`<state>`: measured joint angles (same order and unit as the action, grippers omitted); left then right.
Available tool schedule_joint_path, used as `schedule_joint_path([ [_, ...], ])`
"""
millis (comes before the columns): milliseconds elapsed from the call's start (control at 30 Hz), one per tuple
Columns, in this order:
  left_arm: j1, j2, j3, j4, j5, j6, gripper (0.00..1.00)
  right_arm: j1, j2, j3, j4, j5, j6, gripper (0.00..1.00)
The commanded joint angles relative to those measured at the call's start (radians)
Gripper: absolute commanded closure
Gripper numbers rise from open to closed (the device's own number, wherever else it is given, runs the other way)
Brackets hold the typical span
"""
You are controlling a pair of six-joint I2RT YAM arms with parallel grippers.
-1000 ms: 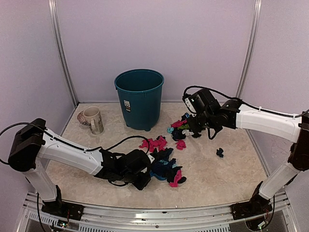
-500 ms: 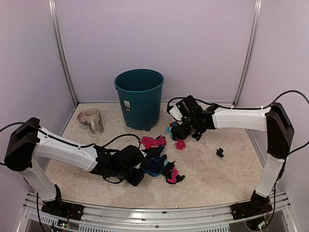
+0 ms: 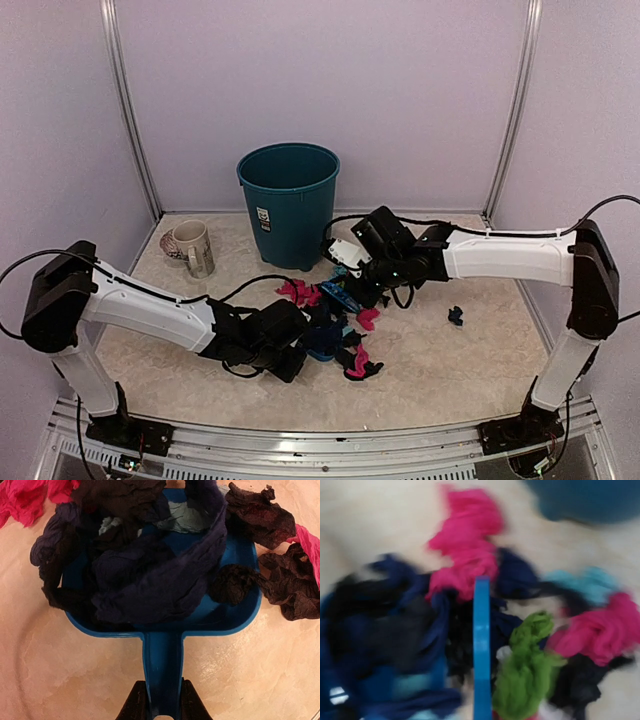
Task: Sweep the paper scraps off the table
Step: Sweep the paper scraps into the dustpan.
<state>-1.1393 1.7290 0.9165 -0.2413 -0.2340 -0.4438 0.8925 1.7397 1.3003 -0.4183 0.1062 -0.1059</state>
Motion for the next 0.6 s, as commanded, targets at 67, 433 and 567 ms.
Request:
schedule_joint_path([
  [67,0.006,0.017,0.001,-0.027,-0.024,0.011,1.00,0.085,-0.068,-0.041,-0.079,-0.096,0.062,1.00],
  [433,-0.007,-0.028,-0.038,0.009,-0.097,0.010,1.00,0.131,-0.171,-0.066,-0.108,0.058,0.141,1.00],
  [567,-0.018,-0.064,-0.060,0.032,-0.137,0.016,1.00,0.132,-0.216,-0.066,-0.121,0.165,0.172,1.00],
])
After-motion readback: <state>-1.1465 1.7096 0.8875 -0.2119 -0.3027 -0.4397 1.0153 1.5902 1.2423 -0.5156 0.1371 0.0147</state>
